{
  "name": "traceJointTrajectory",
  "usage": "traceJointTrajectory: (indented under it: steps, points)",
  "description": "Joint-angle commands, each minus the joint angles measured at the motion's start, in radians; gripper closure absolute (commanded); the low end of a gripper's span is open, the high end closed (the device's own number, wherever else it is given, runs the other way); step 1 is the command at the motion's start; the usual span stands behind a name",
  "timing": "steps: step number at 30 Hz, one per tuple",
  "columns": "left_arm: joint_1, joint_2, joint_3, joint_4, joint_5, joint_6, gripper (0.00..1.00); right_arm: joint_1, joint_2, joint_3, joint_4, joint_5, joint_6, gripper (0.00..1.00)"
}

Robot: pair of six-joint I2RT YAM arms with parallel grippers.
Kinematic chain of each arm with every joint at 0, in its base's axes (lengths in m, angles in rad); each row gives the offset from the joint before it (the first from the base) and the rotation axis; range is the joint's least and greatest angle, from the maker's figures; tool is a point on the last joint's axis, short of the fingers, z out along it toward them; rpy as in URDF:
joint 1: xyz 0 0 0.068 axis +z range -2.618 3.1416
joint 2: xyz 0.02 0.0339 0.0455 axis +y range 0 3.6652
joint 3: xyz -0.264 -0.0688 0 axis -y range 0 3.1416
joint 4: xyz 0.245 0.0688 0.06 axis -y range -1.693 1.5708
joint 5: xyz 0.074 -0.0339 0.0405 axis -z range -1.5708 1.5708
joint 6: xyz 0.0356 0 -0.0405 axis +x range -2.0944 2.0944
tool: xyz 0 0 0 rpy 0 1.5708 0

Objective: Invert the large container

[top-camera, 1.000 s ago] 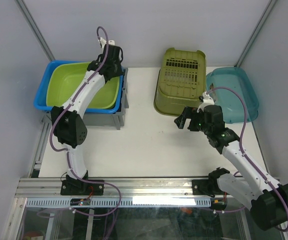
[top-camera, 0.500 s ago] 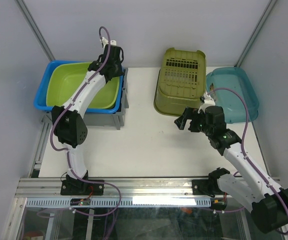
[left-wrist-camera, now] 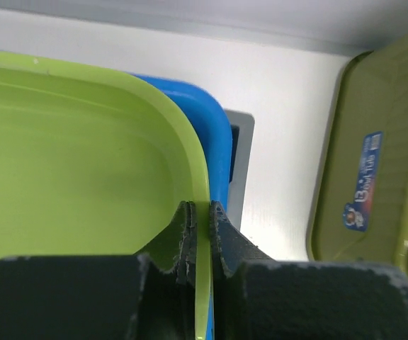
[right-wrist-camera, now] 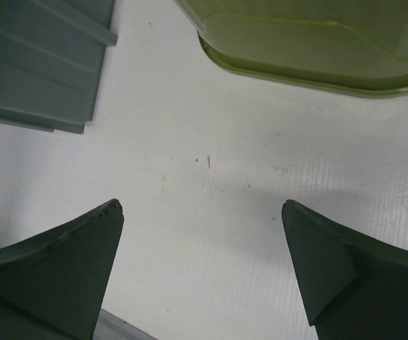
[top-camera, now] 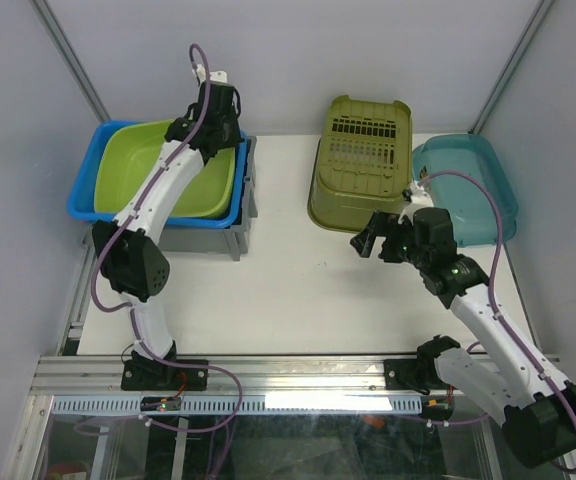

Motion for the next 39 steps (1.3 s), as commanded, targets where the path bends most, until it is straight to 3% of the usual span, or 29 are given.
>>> traceJointTrajectory:
  steps: [1,6,12,19,26,28,30,33,36,39]
  points:
    - [-0.001,-0.247,0.116,0.019,0.050,0.047,1.00,0.002,-0.070,0.122,-0.013,-0.010,0.002,0.02]
    - [-0.007,-0.357,0.141,0.021,0.208,0.013,1.00,0.002,-0.136,0.178,0.005,-0.075,0.028,0.01]
    - [-0.058,-0.417,0.005,0.039,0.386,-0.050,1.00,0.001,-0.177,0.212,0.093,-0.212,0.129,0.01]
    - [-0.171,-0.455,-0.274,0.135,0.434,-0.019,1.00,0.001,-0.177,0.152,0.177,-0.207,0.198,0.01]
    - [-0.201,-0.449,-0.392,0.183,0.465,0.002,1.00,0.005,-0.102,0.064,0.272,-0.219,0.303,0.03]
    - [-0.209,-0.443,-0.398,0.183,0.477,0.017,0.87,0.026,-0.073,0.037,0.335,-0.223,0.349,0.04]
    - [-0.214,-0.441,-0.403,0.178,0.476,0.029,0.61,0.068,-0.048,0.018,0.376,-0.197,0.378,0.05]
    - [-0.218,-0.438,-0.394,0.158,0.463,0.045,0.36,0.129,-0.003,0.013,0.410,-0.165,0.398,0.05]
    - [-0.226,-0.437,-0.369,0.118,0.441,0.079,0.24,0.162,0.038,0.021,0.411,-0.161,0.400,0.06]
    - [-0.237,-0.433,-0.337,0.050,0.404,0.125,0.22,0.167,0.047,0.020,0.399,-0.154,0.397,0.06]
